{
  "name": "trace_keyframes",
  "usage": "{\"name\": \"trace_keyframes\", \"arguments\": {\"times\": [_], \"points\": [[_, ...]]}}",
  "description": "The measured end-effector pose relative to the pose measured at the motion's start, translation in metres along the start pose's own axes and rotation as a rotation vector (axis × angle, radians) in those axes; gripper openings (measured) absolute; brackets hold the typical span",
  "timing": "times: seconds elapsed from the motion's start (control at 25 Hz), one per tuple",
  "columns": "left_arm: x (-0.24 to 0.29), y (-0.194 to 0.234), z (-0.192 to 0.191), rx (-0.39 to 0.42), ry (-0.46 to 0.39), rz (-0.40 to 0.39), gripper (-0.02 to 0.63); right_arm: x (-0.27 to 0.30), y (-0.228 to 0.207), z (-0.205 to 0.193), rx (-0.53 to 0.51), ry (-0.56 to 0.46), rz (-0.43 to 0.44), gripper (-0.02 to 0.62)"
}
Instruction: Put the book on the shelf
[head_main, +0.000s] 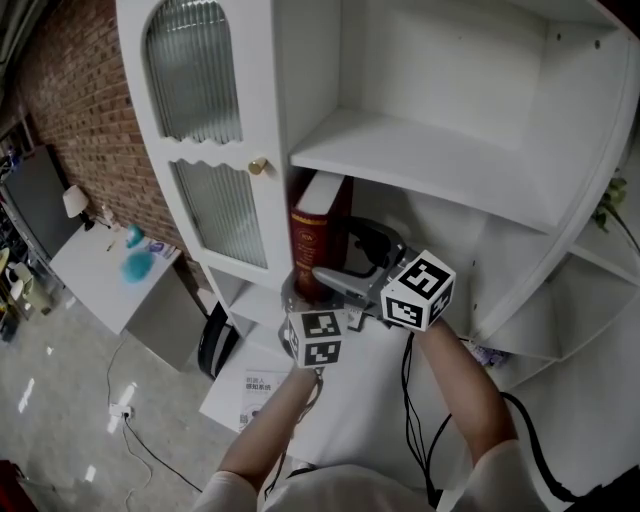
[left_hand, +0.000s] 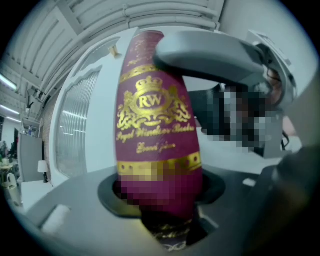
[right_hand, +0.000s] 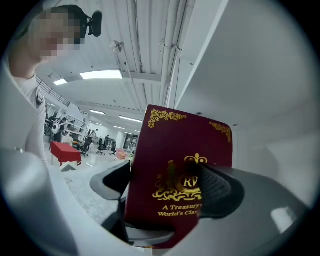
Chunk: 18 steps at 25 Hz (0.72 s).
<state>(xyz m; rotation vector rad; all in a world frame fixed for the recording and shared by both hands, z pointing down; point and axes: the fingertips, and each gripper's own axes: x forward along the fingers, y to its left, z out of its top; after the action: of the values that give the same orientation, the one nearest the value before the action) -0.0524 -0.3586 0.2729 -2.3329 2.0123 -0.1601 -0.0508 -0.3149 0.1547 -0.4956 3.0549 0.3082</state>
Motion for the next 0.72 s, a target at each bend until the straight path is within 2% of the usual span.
{"name": "trace_keyframes", "arguments": {"times": [0.36, 0.56, 0.72], "points": [[-0.030, 0.015, -0.002, 0.038, -0.040, 0.030, 0.281, 0.012, -0.007, -0.002, 0.021, -0.028, 0.000, 0.416], [-0.044, 0.023, 0.004, 0.075, -0.073, 0.039, 0.256, 0.018, -0.029, -0.018, 0.040, -0.015, -0.045, 0.407], [-0.042, 0.026, 0.000, 0.084, -0.070, 0.015, 0.253, 0.026, -0.042, -0.031, 0.070, 0.004, -0.062, 0.407]]}}
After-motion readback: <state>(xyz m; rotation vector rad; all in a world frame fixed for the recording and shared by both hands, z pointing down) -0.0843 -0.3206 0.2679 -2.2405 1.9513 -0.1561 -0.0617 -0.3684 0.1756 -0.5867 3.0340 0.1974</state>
